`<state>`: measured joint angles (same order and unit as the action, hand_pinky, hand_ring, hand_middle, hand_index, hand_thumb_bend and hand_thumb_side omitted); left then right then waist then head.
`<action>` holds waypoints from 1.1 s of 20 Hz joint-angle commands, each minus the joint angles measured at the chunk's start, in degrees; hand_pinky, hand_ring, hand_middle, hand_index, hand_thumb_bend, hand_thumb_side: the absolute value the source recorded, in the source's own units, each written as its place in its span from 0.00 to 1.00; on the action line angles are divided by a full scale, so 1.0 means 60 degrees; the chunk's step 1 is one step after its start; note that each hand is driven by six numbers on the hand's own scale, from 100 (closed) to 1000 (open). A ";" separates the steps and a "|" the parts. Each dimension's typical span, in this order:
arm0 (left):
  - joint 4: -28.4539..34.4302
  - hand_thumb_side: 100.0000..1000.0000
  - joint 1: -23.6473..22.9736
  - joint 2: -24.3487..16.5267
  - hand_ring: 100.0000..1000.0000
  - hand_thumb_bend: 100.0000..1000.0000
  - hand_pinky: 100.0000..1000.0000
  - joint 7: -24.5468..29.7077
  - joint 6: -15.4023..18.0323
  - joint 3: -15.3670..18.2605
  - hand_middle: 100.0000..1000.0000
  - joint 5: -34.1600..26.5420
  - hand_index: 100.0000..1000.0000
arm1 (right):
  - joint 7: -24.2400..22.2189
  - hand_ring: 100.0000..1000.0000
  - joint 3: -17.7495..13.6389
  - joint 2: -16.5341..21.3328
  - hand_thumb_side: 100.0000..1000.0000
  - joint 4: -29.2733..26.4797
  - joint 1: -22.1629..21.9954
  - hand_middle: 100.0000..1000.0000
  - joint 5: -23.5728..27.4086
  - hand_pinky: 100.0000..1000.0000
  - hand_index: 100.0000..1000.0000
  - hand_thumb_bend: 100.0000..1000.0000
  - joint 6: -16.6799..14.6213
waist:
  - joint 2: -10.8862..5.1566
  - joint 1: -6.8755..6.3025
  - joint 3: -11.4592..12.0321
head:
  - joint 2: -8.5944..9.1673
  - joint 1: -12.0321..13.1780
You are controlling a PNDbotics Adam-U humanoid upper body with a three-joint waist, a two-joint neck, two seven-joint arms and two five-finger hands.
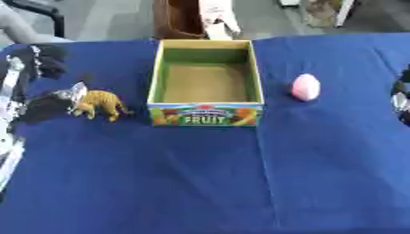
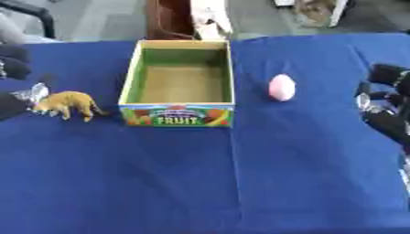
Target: Pick up objects on the table and place them in the box.
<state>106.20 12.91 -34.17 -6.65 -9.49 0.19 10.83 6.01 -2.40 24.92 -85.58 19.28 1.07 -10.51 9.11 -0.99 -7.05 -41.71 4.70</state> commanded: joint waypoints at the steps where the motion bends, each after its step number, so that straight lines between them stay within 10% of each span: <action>1: 0.0134 0.13 0.0259 -0.0896 0.58 0.41 0.61 0.0234 -0.0094 0.0018 0.57 0.0304 0.69 | -0.0055 0.75 0.0001 0.0211 0.00 -0.0155 0.0093 0.67 -0.0058 0.54 0.76 0.06 -0.0009 | -0.0176 -0.0020 -0.0019 | 0.0050 0.0005; 13: -0.0813 0.16 0.1402 -0.2938 0.59 0.43 0.64 0.2247 0.0045 -0.1161 0.59 0.0992 0.71 | -0.0171 0.75 0.0086 0.0216 0.00 -0.0117 0.0104 0.67 -0.0085 0.54 0.76 0.06 -0.0006 | -0.0237 -0.0091 -0.0189 | 0.0024 0.0055; 22: -0.2415 0.16 0.2424 -0.2931 0.61 0.44 0.65 0.3626 0.0413 -0.2007 0.60 0.1675 0.71 | -0.0237 0.75 0.0132 0.0187 0.00 -0.0093 0.0109 0.67 -0.0090 0.54 0.76 0.06 -0.0012 | -0.0231 -0.0081 -0.0263 | 0.0075 0.0104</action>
<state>92.64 26.38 -50.48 14.22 -7.28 -11.93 20.05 4.76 -1.38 24.93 -85.54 19.17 0.89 -10.48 8.52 -1.61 -8.58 -41.72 5.22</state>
